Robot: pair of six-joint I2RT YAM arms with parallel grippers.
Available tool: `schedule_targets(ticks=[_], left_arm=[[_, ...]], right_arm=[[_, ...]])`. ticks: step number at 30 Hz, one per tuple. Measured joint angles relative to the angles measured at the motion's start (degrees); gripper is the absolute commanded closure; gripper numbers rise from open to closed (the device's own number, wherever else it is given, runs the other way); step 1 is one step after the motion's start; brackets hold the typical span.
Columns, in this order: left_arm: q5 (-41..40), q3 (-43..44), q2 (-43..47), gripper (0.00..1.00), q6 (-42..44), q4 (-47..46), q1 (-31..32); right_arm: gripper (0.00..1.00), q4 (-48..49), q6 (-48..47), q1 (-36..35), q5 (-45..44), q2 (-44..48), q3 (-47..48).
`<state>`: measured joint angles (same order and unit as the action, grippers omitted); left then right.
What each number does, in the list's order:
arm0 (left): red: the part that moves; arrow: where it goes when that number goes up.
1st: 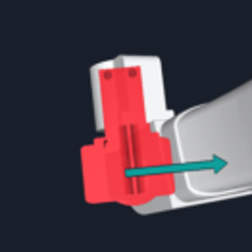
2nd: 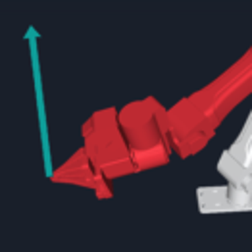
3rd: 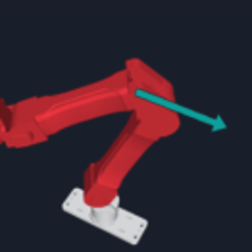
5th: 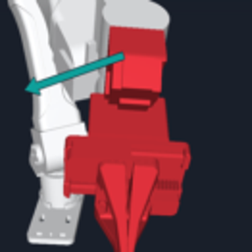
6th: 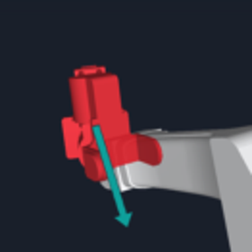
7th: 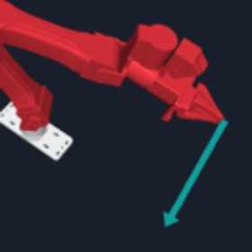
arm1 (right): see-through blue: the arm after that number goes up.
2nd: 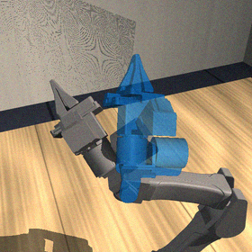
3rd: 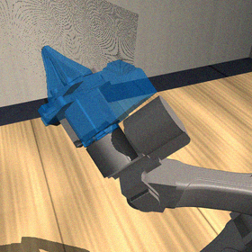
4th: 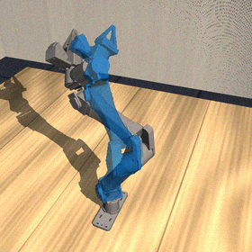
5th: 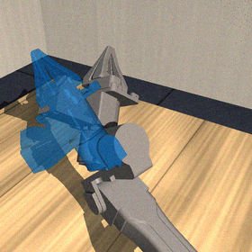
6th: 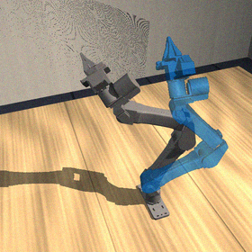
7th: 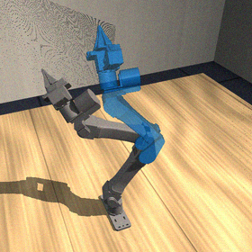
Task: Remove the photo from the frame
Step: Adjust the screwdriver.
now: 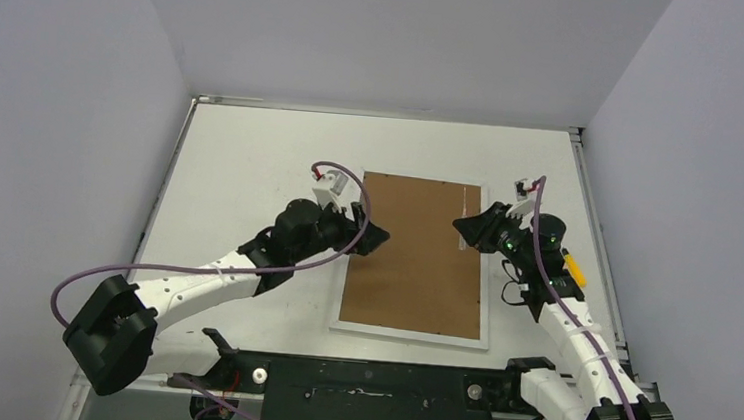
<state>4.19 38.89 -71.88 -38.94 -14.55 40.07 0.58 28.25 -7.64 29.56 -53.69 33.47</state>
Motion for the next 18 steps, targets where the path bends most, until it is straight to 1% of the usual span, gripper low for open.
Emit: schedule_targets(ticks=[4, 8, 10, 13, 16, 18], left_arm=[[2.78, -2.58, 1.79, 0.31, -3.23, -7.41, 7.1], [4.22, -3.04, 0.35, 0.33, -5.97, -14.97, 11.52], [4.74, -2.93, -1.16, 0.37, -6.62, -18.38, 12.87], [5.6, -1.49, -4.96, 0.39, -7.5, -22.03, 14.27], [6.62, 0.76, -8.33, 0.4, -8.48, -23.98, 14.91], [6.95, 1.79, -9.35, 0.43, -8.85, -24.9, 15.26]], right_arm=[[0.91, 11.8, 9.18, -1.36, 5.4, 1.55, -7.43], [0.93, 20.63, 14.47, -4.74, 6.71, 3.61, -9.4], [0.93, 24.39, 16.24, -6.69, 6.71, 4.22, -9.4], [0.92, 29.83, 19.37, -10.14, 6.4, 5.38, -9.57], [0.93, 31.78, 20.9, -12.11, 5.77, 6.88, -9.77], [0.93, 32.44, 21.4, -12.68, 5.4, 7.91, -9.77]])
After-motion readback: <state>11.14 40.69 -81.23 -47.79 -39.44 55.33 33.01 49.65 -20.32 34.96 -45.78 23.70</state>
